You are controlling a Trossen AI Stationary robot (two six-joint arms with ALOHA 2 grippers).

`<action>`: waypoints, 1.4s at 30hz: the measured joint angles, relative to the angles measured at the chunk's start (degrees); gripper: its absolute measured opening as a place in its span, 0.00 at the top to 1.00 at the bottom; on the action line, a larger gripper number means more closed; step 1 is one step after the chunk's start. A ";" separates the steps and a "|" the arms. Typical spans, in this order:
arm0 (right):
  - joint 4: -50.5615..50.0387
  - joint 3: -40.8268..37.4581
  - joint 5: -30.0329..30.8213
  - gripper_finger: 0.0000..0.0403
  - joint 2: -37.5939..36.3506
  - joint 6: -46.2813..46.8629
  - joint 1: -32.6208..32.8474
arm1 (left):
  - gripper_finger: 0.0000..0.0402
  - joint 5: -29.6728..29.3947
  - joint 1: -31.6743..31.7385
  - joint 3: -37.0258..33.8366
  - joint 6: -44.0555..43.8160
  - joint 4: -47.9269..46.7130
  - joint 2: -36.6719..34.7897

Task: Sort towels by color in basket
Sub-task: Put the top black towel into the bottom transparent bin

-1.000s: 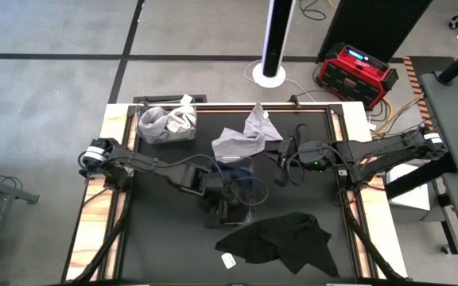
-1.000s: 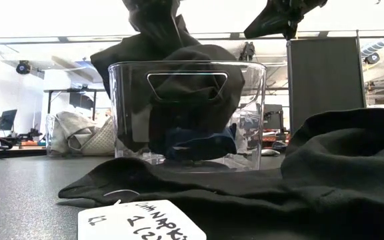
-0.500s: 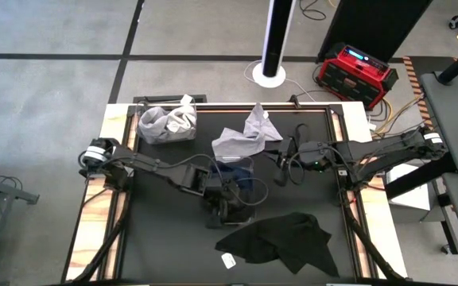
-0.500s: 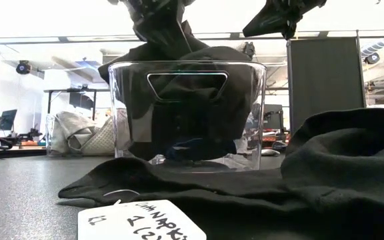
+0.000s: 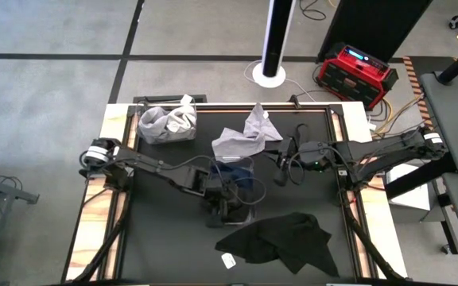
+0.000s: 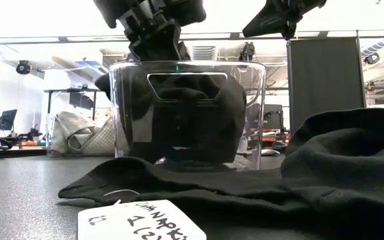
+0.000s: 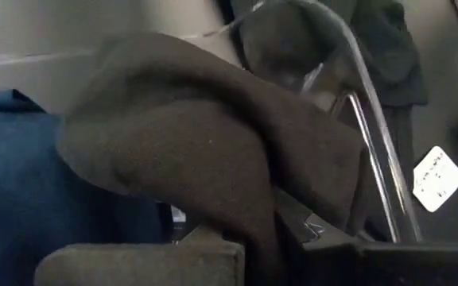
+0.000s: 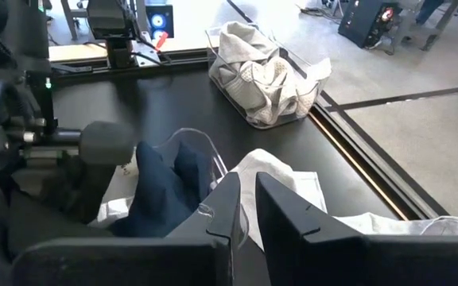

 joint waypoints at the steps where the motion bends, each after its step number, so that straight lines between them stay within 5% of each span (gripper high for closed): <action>1: 0.00 0.00 0.00 0.92 0.00 0.00 0.00 | 1.00 -0.01 0.00 0.14 -0.02 0.29 0.59; 10: -0.05 -0.36 0.00 0.92 0.00 0.00 0.00 | 0.93 -0.28 0.15 2.08 -1.54 -1.11 5.02; 28: 0.04 -0.96 0.01 0.92 0.02 0.08 -0.02 | 0.41 -1.92 -0.09 4.30 -1.67 -8.01 1.78; 35: 0.28 -0.96 0.01 0.92 0.02 0.24 -0.02 | 0.38 -2.11 -0.35 9.76 -1.94 -18.82 1.19; 42: 0.42 -0.96 0.02 0.92 0.02 0.24 -0.02 | 0.41 -10.15 -1.58 15.95 -1.41 -31.16 1.17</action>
